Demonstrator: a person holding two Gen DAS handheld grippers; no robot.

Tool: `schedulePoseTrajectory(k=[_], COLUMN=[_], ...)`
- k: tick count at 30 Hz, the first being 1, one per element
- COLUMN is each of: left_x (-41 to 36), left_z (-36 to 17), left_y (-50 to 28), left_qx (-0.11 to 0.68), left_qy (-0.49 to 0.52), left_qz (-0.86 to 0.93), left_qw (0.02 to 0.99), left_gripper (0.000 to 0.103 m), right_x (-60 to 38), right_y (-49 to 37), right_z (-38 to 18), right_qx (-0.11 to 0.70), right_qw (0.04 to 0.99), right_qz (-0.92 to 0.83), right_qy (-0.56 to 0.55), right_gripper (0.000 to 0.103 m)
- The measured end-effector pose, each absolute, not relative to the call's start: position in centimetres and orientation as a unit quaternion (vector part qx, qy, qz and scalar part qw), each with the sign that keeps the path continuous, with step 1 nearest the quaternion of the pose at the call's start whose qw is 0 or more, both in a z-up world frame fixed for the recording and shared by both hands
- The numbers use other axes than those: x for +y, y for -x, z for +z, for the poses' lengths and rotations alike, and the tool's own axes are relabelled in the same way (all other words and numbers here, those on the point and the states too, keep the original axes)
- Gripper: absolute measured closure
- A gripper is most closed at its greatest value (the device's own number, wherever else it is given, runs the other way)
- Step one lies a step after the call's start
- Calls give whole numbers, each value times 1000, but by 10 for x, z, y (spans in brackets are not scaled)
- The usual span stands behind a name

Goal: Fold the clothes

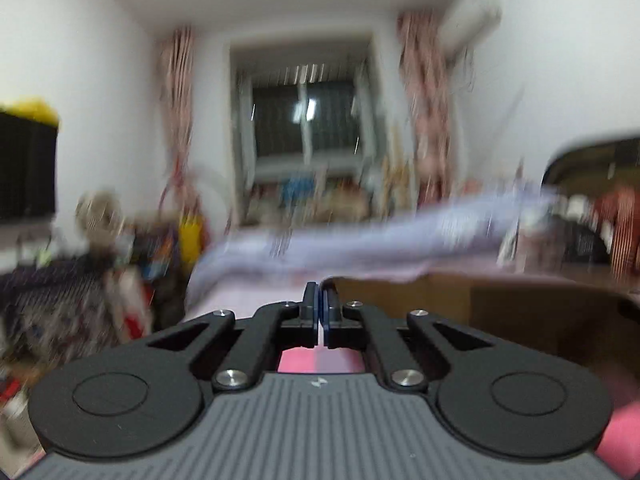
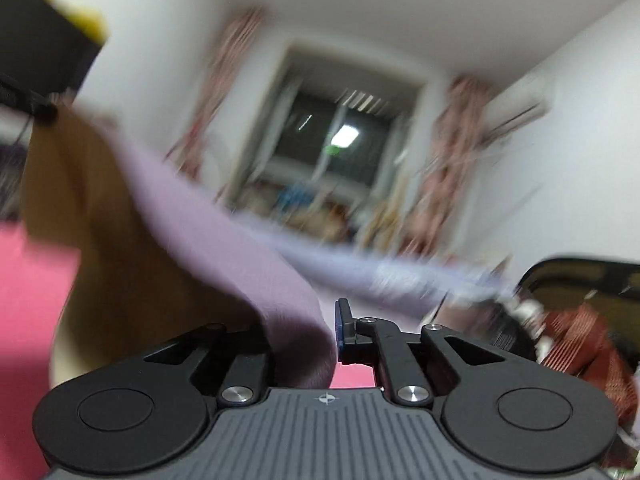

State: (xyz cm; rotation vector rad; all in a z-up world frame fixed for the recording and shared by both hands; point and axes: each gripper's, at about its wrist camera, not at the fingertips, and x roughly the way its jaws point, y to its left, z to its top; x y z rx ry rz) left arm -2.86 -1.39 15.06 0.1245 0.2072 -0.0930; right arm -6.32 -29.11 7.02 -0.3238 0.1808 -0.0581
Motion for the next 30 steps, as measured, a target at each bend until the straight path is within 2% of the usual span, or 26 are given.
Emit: schedulePoseTrajectory(k=[2, 4, 5, 6, 7, 8, 9, 10, 11, 15, 20, 26, 28, 30], left_x=[-2, 9, 11, 12, 8, 2, -6, -15, -23, -64, -90, -101, -97, -102], left_z=[102, 57, 46, 37, 35, 34, 34, 34, 33, 25, 5, 12, 17, 14], left_y=[37, 44, 49, 53, 57, 61, 64, 67, 71, 86, 95, 88, 88, 87], left_qx=[199, 283, 295, 302, 295, 287, 274, 260, 246, 217, 187, 187, 187, 187], left_qy=[-72, -60, -58, -61, -78, -98, -128, -158, -186, -285, -388, -386, -380, -390], left_qz=[-28, -11, -12, -15, -22, -31, -44, -57, -73, -158, -204, -267, -293, -292], left_qw=[977, 957, 954, 951, 952, 952, 952, 951, 948, 920, 879, 863, 857, 853], left_gripper=[100, 100, 100, 100, 93, 72, 57, 36, 27, 26, 26, 28, 27, 27], right_x=[-287, -281, -276, -272, -269, -266, -264, -264, -264, -274, -277, -282, -282, -283], right_y=[67, 73, 76, 78, 78, 78, 77, 75, 72, 56, 49, 42, 38, 35], right_z=[32, 2, -6, -12, -14, -15, -16, -14, -13, -9, -5, 7, 10, 14], right_qx=[170, 225, 236, 241, 236, 230, 224, 215, 211, 223, 224, 230, 231, 232], right_qw=[971, 960, 956, 953, 953, 953, 953, 955, 956, 961, 965, 970, 971, 971], right_qz=[-14, 5, 7, 6, -2, -9, -16, -21, -24, -19, -23, -23, -25, -28], right_qy=[165, 168, 174, 181, 189, 197, 203, 205, 203, 160, 133, 79, 62, 46], right_gripper=[73, 72, 72, 67, 63, 52, 41, 40, 40, 45, 46, 47, 52, 62])
